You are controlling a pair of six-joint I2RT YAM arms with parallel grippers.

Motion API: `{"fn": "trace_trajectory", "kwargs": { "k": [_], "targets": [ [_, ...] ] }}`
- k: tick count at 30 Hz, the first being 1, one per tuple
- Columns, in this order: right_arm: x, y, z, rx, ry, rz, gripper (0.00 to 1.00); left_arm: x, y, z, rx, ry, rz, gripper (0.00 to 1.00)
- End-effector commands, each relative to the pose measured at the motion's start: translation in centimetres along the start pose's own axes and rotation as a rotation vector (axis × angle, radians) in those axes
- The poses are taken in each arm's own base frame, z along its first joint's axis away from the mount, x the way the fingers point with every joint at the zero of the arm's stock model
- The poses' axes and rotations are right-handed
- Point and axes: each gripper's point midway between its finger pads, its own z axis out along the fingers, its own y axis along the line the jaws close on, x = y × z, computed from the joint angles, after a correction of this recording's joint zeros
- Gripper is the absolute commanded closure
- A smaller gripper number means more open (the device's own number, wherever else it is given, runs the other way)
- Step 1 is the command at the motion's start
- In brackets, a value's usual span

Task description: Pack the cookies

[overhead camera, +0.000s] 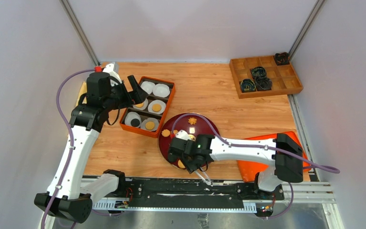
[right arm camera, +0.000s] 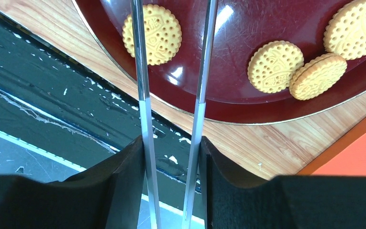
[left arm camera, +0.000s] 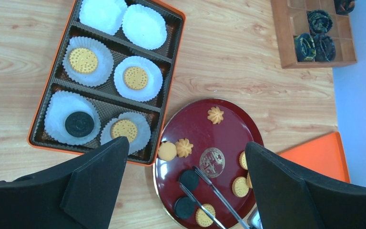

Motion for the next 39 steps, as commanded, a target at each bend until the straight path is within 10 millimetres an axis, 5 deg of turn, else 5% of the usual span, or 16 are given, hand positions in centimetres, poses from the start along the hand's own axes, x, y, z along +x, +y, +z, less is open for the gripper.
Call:
{"fn": "trace_trajectory", "kwargs": {
  "k": [1, 9, 31, 39],
  "targets": [
    [-1.1, -0.2, -2.1, -0.018, -0.033, 0.013, 1.00, -0.3, -0.7, -0.3, 0.033, -0.010, 0.011, 0.02],
    [-0.2, -1.7, -2.0, 0.046, -0.016, 0.019, 1.00, -0.5, -1.1, -0.4, 0.049, -0.009, 0.004, 0.03],
    [0.3, -1.7, 3.1, 0.016, 0.078, 0.019, 1.00, -0.7, -1.2, 0.2, 0.049, -0.003, 0.002, 0.11],
    [-1.5, -3.1, 3.5, 0.056, 0.046, 0.045, 1.00, -1.1, -1.6, 0.5, 0.064, -0.002, -0.005, 0.12]
  ]
}}
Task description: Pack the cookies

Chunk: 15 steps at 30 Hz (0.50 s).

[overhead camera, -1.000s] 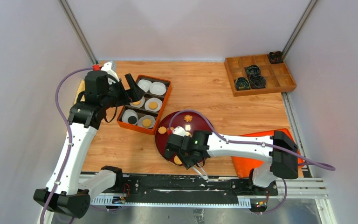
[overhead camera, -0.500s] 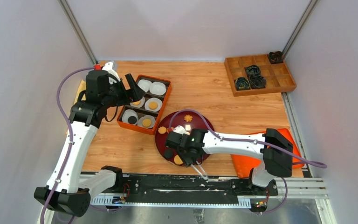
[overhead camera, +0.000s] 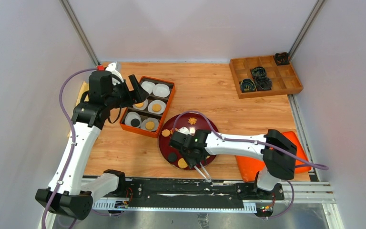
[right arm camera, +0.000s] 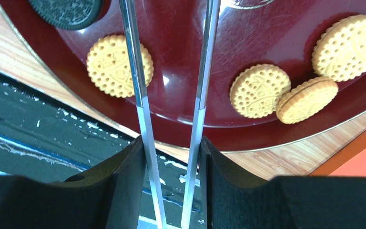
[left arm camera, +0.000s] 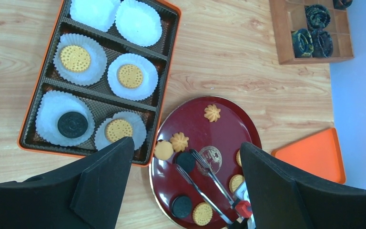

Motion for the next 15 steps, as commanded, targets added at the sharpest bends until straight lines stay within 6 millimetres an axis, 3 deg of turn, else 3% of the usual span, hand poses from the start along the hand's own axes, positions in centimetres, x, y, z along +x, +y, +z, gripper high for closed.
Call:
{"fn": "trace_trajectory", "kwargs": {
  "k": [1, 13, 15],
  "targets": [
    [-1.1, -1.3, 0.8, 0.036, -0.001, 0.009, 1.00, -1.5, -1.4, -0.4, 0.050, -0.033, 0.005, 0.13],
    [-3.0, -2.1, 0.6, 0.073, -0.041, 0.011, 1.00, -1.3, -1.2, 0.4, 0.045, -0.021, 0.005, 0.18],
    [-2.9, -2.1, 0.7, 0.071, -0.036, 0.014, 0.85, -1.2, -1.2, 0.4, 0.044, -0.018, 0.004, 0.17]
  ]
}}
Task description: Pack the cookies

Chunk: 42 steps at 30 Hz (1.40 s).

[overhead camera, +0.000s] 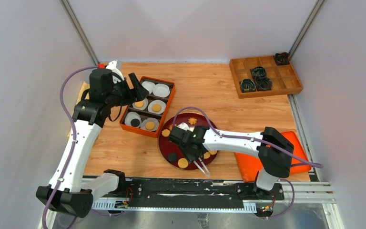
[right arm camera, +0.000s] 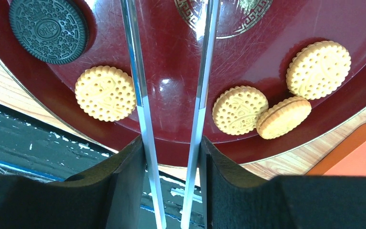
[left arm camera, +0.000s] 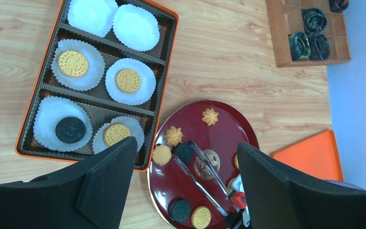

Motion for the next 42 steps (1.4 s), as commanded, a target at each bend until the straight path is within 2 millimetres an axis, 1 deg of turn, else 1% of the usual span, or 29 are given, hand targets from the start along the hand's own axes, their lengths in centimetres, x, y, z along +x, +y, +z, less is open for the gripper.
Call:
{"fn": "trace_trajectory", "kwargs": {
  "k": [1, 2, 4, 5, 6, 8, 9, 12, 15, 20, 29, 33, 35, 37, 40, 42],
  "targets": [
    [-0.7, -0.7, -0.1, 0.028, -0.007, 0.000, 0.75, -0.7, -0.9, 0.0, 0.035, -0.013, 0.005, 0.17],
    [-0.6, -0.7, 0.0, 0.031, -0.001, 0.002, 0.68, -0.7, -0.9, 0.0, 0.035, -0.013, 0.003, 0.17],
    [-0.3, -0.7, 0.1, 0.029, 0.009, 0.008, 0.62, -0.7, -0.9, 0.0, 0.035, -0.013, 0.003, 0.17],
    [-0.2, -0.7, 0.1, 0.026, 0.013, 0.011, 0.62, -0.7, -0.9, 0.0, 0.035, -0.013, 0.002, 0.17],
    [-0.1, -0.7, 0.1, 0.025, 0.013, 0.016, 0.65, -0.7, -0.9, 0.0, 0.034, -0.014, 0.002, 0.17],
    [-0.1, -0.8, -0.1, 0.027, 0.006, 0.025, 0.97, -0.7, -0.9, 0.0, 0.036, -0.012, 0.000, 0.16],
    [-0.1, -0.9, -0.1, 0.030, 0.001, 0.027, 1.00, -0.7, -1.0, 0.0, 0.039, -0.013, 0.000, 0.17],
    [-0.6, -1.1, -0.9, 0.027, -0.031, 0.033, 1.00, -0.8, -1.2, 0.0, 0.051, -0.012, -0.003, 0.17],
    [-1.4, -1.3, -2.6, 0.006, -0.084, 0.047, 1.00, -0.9, -1.4, -0.1, 0.055, -0.013, -0.002, 0.17],
    [-2.5, -2.3, -5.0, 0.018, -0.156, 0.062, 1.00, -1.0, -1.5, -0.3, 0.060, -0.021, -0.002, 0.18],
    [-3.5, -3.3, -6.7, 0.033, -0.209, 0.082, 1.00, -0.9, -1.4, -0.2, 0.054, -0.018, -0.002, 0.18],
    [-4.5, -4.0, -7.6, 0.037, -0.246, 0.096, 1.00, -0.8, -1.3, 0.0, 0.054, -0.012, -0.001, 0.18],
    [-5.3, -4.3, -8.4, 0.042, -0.277, 0.096, 1.00, -0.8, -1.3, 0.1, 0.054, -0.014, -0.001, 0.18],
    [-6.5, -4.6, -9.4, 0.053, -0.318, 0.093, 1.00, -0.9, -1.3, 0.1, 0.054, -0.016, -0.002, 0.18],
    [-8.4, -5.3, -10.5, 0.071, -0.364, 0.092, 1.00, -1.0, -1.3, 0.1, 0.052, -0.018, -0.003, 0.18],
    [-10.1, -6.0, -11.2, 0.079, -0.396, 0.100, 1.00, -1.1, -1.1, 0.1, 0.043, -0.025, -0.001, 0.18]
  ]
}}
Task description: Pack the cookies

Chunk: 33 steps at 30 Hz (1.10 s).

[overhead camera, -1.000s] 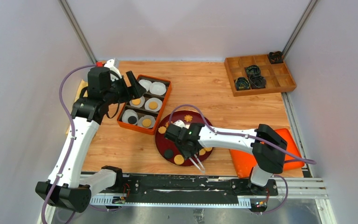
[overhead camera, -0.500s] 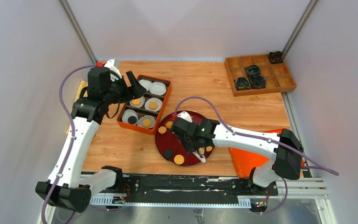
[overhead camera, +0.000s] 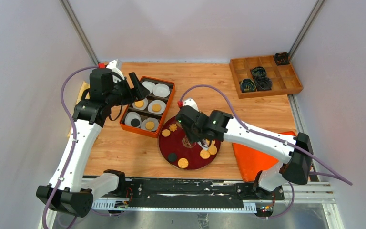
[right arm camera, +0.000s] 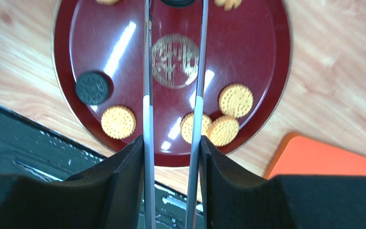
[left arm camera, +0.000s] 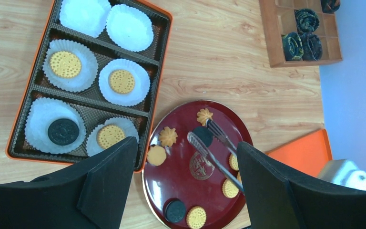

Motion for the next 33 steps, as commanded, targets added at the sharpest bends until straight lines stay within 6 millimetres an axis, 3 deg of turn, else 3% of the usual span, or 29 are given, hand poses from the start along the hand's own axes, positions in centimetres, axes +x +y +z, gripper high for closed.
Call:
{"fn": "trace_trajectory", "kwargs": {
  "k": [1, 8, 18, 24, 33],
  "targets": [
    [-5.3, -2.2, -1.5, 0.053, -0.132, 0.011, 1.00, -1.0, -0.6, -0.2, 0.016, -0.033, 0.015, 0.18],
    [-12.2, -2.6, 0.4, 0.050, -0.204, -0.011, 1.00, -0.7, 0.1, 0.8, -0.008, -0.021, 0.015, 0.18],
    [-19.1, -2.5, 6.3, 0.005, -0.242, -0.035, 1.00, -0.7, 1.0, 2.1, -0.041, -0.009, 0.027, 0.18],
    [-20.8, -2.7, 10.1, -0.031, -0.230, -0.022, 1.00, -0.5, 1.3, 2.6, -0.051, 0.001, 0.018, 0.18],
    [-21.4, -2.4, 13.6, -0.051, -0.210, -0.035, 1.00, -0.2, 1.6, 2.9, -0.058, 0.007, 0.017, 0.18]
  ]
}}
